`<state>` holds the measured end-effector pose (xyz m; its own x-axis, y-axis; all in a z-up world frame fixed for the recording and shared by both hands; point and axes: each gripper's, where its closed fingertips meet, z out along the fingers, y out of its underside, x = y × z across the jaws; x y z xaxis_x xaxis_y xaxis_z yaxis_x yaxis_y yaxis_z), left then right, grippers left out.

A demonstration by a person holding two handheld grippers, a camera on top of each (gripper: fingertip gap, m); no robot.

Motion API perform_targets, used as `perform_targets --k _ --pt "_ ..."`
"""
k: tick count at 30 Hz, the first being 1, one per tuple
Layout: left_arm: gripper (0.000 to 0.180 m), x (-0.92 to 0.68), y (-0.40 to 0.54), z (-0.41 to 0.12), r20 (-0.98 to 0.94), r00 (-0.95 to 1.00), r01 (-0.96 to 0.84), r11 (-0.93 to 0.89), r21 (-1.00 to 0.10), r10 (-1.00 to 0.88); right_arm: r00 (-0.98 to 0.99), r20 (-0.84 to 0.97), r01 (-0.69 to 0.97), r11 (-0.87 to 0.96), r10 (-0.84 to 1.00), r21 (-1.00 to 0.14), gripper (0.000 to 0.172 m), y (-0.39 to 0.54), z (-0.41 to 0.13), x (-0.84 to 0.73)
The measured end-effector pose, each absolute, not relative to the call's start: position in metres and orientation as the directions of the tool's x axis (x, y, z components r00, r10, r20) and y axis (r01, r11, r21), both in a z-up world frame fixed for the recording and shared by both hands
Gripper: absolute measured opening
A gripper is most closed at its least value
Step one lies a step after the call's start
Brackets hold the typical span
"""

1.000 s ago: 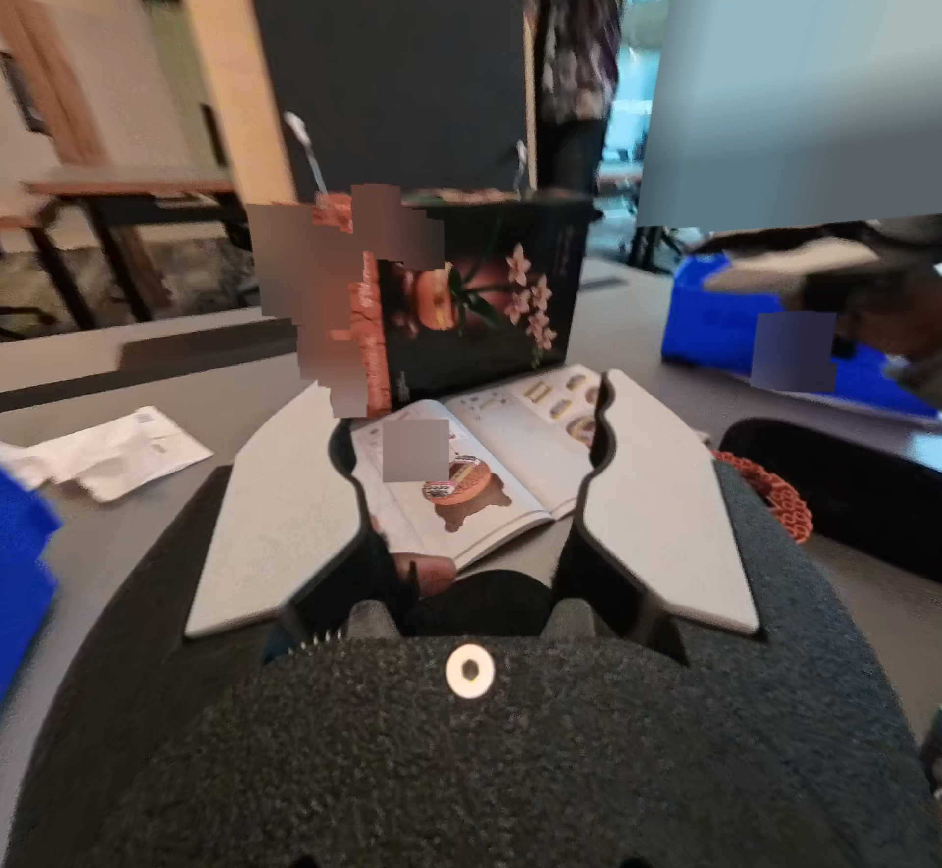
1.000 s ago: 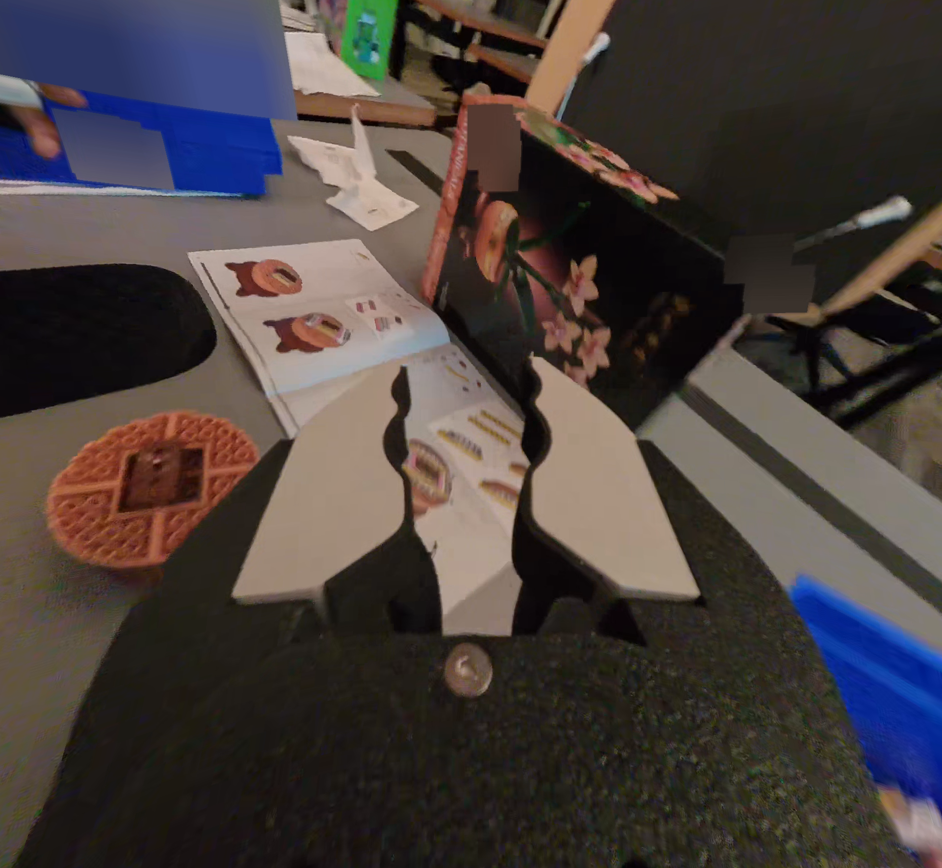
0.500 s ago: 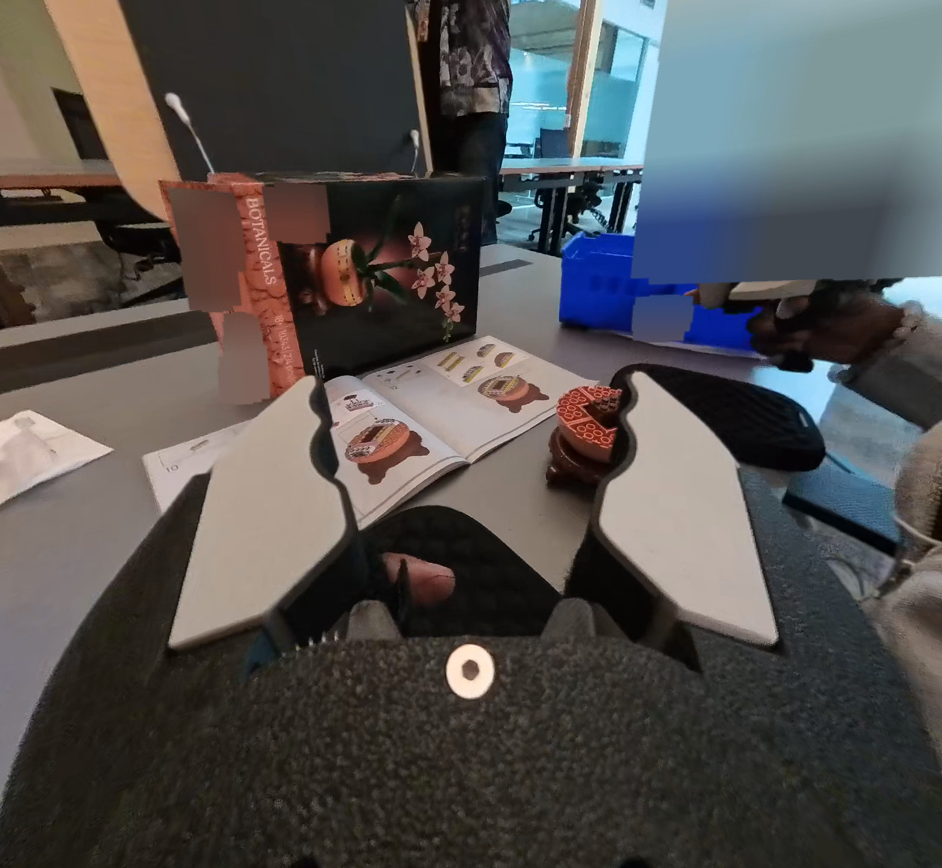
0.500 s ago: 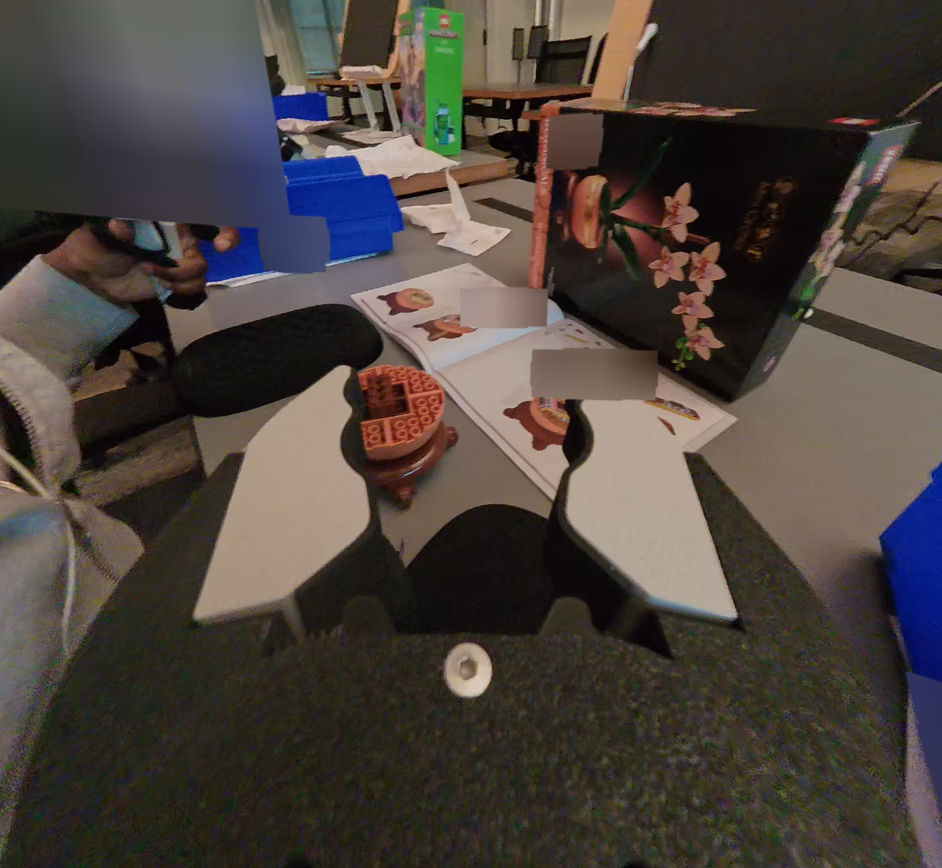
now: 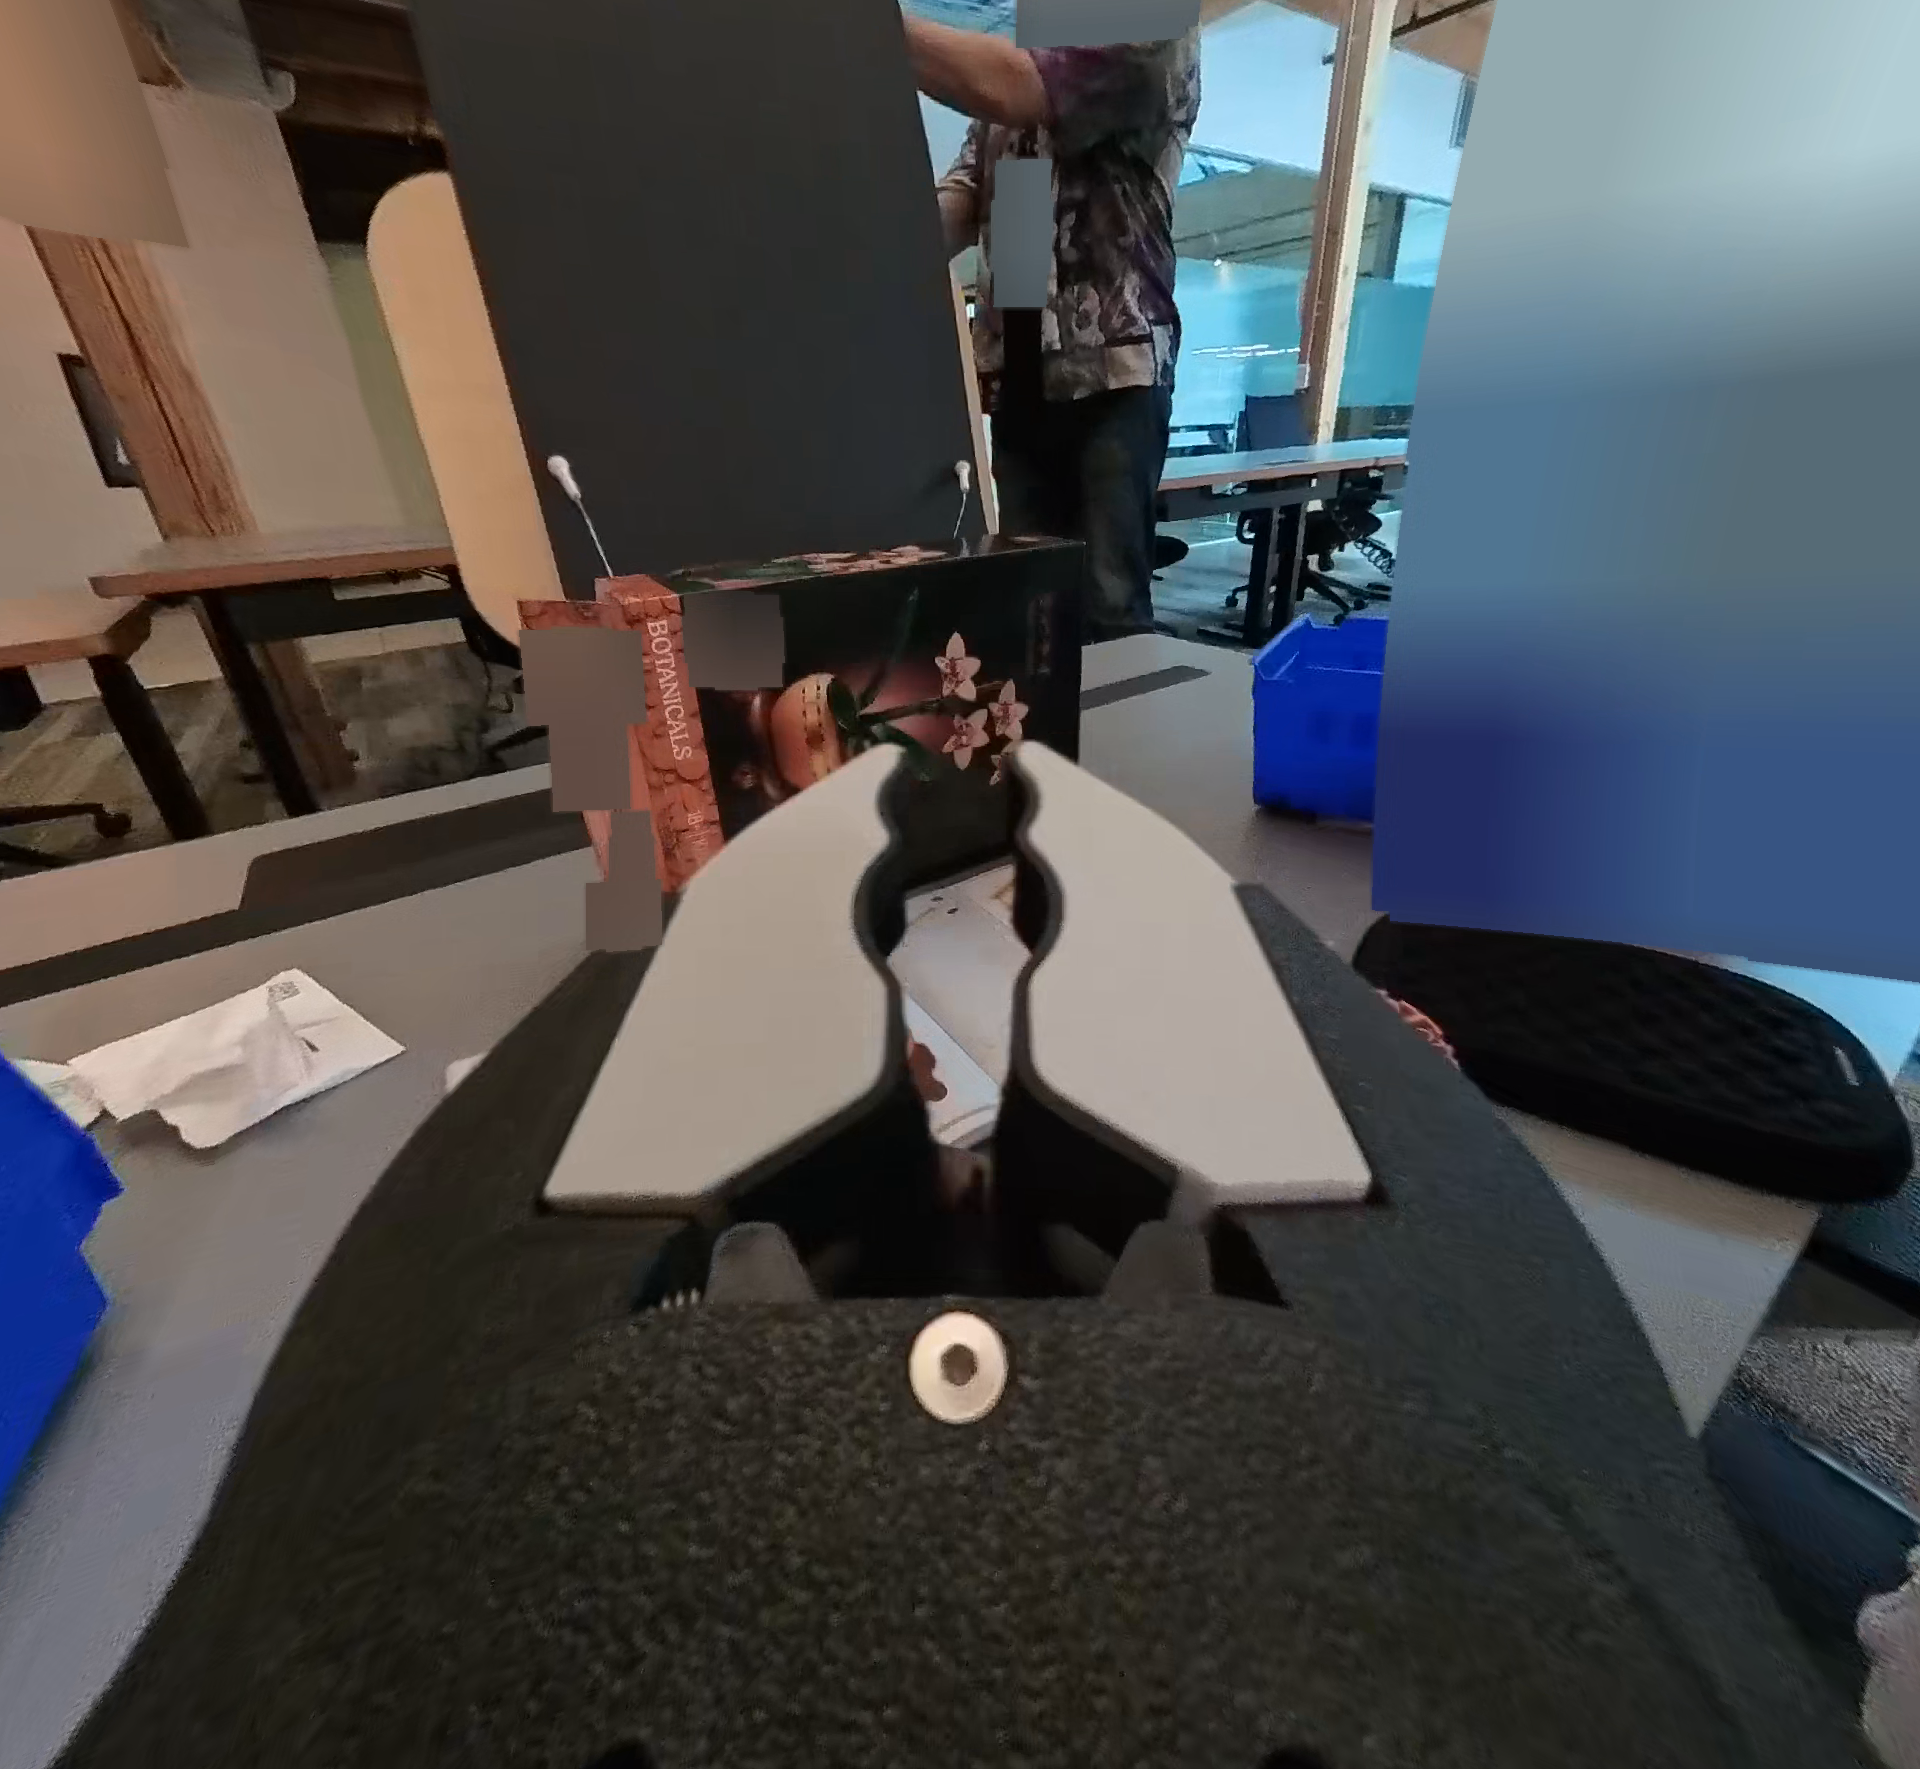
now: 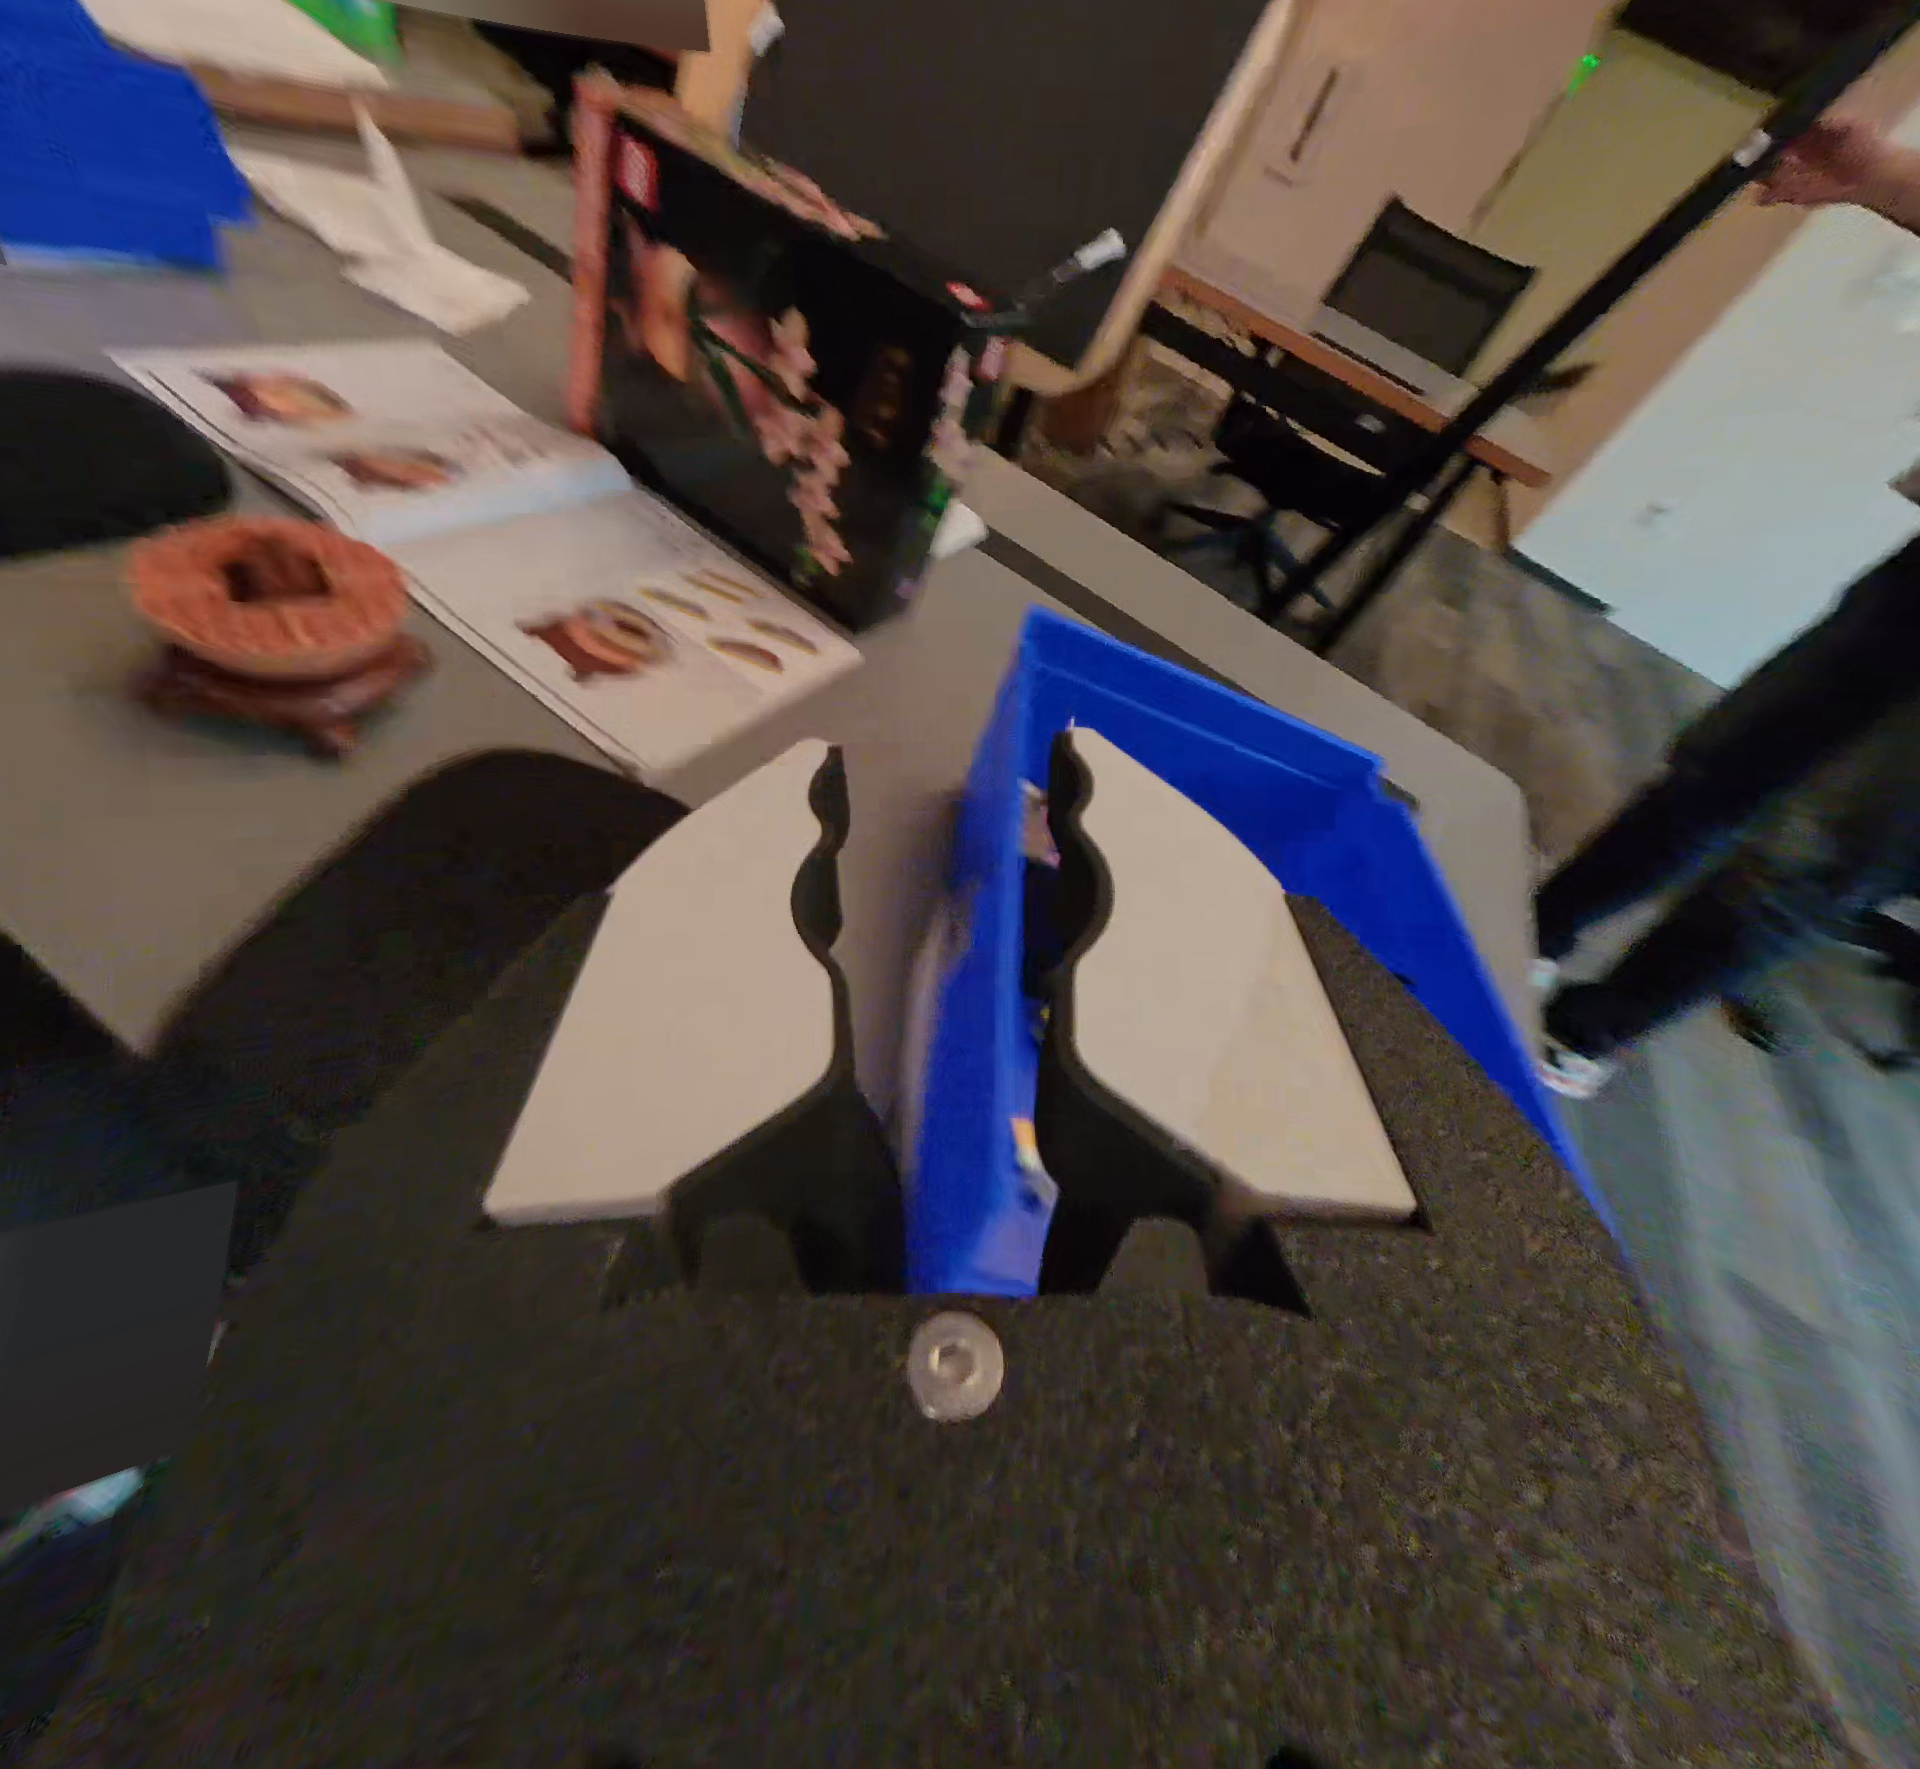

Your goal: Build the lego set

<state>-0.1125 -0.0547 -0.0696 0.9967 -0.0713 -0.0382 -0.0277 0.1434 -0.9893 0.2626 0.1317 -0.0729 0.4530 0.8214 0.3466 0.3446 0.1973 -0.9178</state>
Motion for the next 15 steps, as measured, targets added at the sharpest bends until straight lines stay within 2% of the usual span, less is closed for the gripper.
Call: perform_targets --k 2,5,8,15 --pt "0.002 -0.112 -0.049 -0.068 -0.047 0.997 -0.04 0.122 -0.992 -0.062 0.449 0.354 0.426 0.152 0.82 -0.892 0.036 0.152 -0.082 0.282" --pt "0.0 -0.112 -0.039 -0.068 -0.077 0.996 -0.074 0.074 -0.995 -0.041 0.383 0.34 0.545 0.087 0.859 -0.834 0.036 0.176 -0.106 0.3" --pt "0.0 -0.109 -0.029 -0.063 -0.091 0.995 -0.089 0.057 -0.994 -0.03 0.324 0.314 0.573 0.079 0.892 -0.816 0.034 0.2 -0.117 0.306" --pt "0.016 -0.094 -0.004 -0.043 -0.132 0.99 -0.128 0.08 -0.989 -0.047 0.184 0.29 0.616 0.12 0.939 -0.779 0.024 0.27 -0.114 0.289"
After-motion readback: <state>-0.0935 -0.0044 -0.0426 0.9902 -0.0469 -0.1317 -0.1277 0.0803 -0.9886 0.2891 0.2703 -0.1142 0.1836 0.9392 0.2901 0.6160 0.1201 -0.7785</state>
